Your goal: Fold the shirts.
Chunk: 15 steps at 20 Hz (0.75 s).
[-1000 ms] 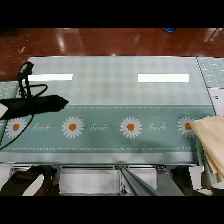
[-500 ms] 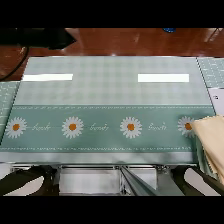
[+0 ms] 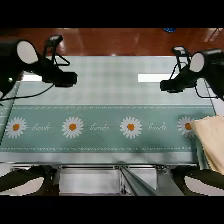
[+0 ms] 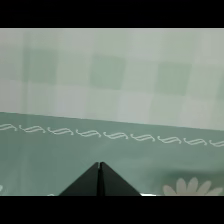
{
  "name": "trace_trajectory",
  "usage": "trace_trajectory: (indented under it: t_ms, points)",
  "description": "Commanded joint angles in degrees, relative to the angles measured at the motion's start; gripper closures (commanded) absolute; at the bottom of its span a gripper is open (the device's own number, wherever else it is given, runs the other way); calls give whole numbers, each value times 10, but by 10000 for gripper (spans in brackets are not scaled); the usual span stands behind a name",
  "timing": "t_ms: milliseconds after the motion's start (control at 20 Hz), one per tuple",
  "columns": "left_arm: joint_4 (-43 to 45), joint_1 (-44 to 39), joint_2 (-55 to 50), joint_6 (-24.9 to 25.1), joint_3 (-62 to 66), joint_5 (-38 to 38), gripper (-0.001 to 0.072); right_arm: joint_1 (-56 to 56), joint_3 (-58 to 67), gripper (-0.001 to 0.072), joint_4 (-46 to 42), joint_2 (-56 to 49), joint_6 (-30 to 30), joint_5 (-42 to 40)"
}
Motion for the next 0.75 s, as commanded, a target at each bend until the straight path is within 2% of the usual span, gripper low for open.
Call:
trace_trajectory:
  t_ms: [0,700]
  points:
    - [23,3,-6,-27,-41,3,685,16,-16,691,-45,-11,28,9]
    - [23,3,-8,-28,-41,-5,684,16,-16,691,-46,-11,28,9]
